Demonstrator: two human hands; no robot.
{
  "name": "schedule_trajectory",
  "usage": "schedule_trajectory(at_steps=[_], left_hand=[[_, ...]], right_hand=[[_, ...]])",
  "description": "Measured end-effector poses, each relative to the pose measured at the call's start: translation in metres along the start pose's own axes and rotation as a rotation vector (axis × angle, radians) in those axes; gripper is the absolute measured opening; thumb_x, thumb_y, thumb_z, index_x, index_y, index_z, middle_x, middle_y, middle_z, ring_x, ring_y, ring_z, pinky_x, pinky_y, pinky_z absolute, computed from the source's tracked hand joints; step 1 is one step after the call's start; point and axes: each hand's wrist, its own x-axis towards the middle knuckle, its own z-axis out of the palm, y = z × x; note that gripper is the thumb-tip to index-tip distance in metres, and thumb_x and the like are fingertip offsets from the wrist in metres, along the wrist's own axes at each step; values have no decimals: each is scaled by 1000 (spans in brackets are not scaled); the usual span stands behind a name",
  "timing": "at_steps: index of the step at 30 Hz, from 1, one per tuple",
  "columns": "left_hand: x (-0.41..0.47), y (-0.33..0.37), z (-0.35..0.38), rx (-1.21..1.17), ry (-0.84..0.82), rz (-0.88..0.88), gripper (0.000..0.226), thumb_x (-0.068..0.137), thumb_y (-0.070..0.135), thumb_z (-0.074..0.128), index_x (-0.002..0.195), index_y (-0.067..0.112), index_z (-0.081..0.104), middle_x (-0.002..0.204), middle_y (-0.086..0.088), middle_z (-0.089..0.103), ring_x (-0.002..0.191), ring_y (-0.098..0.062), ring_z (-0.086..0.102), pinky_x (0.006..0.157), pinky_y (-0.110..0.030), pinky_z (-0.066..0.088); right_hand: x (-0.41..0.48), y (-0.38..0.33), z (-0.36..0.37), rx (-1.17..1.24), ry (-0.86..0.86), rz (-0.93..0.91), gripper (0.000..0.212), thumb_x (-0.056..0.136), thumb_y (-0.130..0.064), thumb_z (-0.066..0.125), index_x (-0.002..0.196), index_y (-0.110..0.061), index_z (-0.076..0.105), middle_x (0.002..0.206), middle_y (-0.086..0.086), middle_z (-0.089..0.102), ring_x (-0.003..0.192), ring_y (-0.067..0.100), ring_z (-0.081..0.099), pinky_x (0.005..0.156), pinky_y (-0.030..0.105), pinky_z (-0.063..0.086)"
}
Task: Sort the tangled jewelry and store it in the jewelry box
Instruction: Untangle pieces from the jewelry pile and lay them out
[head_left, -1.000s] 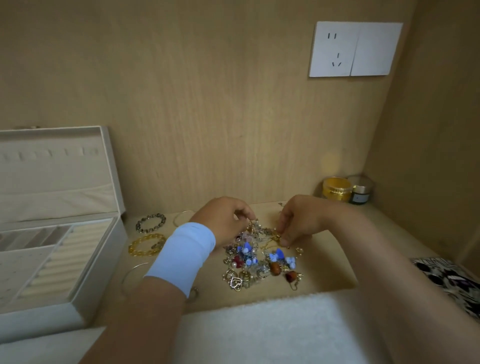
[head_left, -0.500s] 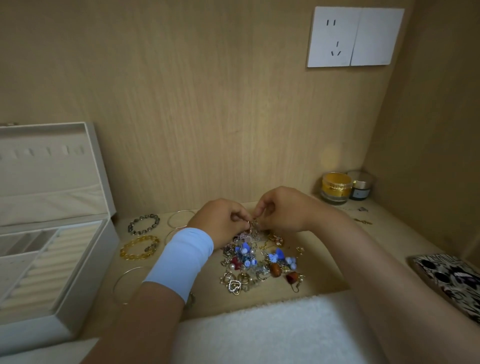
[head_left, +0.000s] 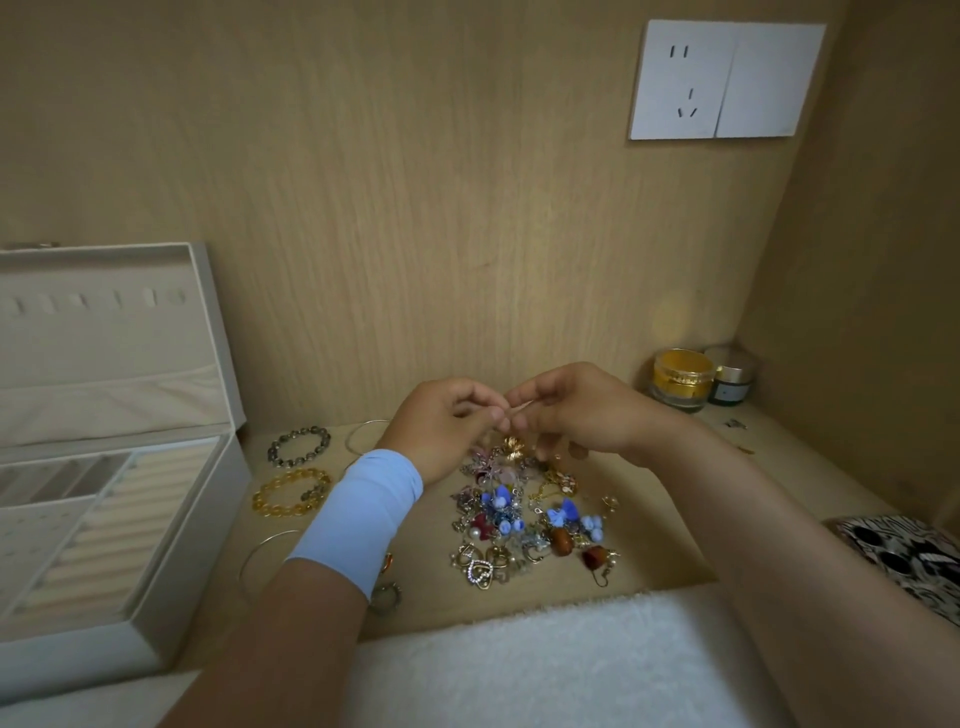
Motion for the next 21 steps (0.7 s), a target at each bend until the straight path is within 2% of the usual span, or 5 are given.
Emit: schedule_trajectory(at_steps=[4,7,12,16,21], left_hand=[[-2,2,2,51,-53,-4,11,93,10,65,91,19,72,80,6,77,74,-12,70,84,-33,58],[0,-2,1,177,-9,-12,18,90,15,68,84,32,71,79,9,74,77,-9,70,84,-33,56],[-1,2,-1,418,-25,-47,20,89,19,65,79,36,65,83,15,66,80,-3,61,73,-17,46],[-3,5,-3,434,-39,-80,13,89,21,63,89,33,66,88,13,66,82,-3,60,70,-17,43],[0,2,-10,242,-39,-47,15,92,19,65,89,31,74,89,12,73,87,-5,67,81,-19,48]], right_hand=[[3,4,6,-22,-6,14,15,87,-5,75,102,-6,74,87,20,75,64,14,67,48,21,49],[6,7,3,-255,49,-63,17,86,-9,76,102,-12,76,80,0,72,62,0,64,59,16,47],[6,8,11,-406,-26,-82,20,81,-24,82,100,-28,79,88,-14,73,83,-1,66,80,19,51],[9,13,16,-435,53,-116,6,80,-23,83,82,-28,79,75,-15,73,74,-3,66,75,25,54],[5,6,6,-55,99,-26,5,88,-14,75,89,-10,78,78,3,75,51,3,56,48,17,43]])
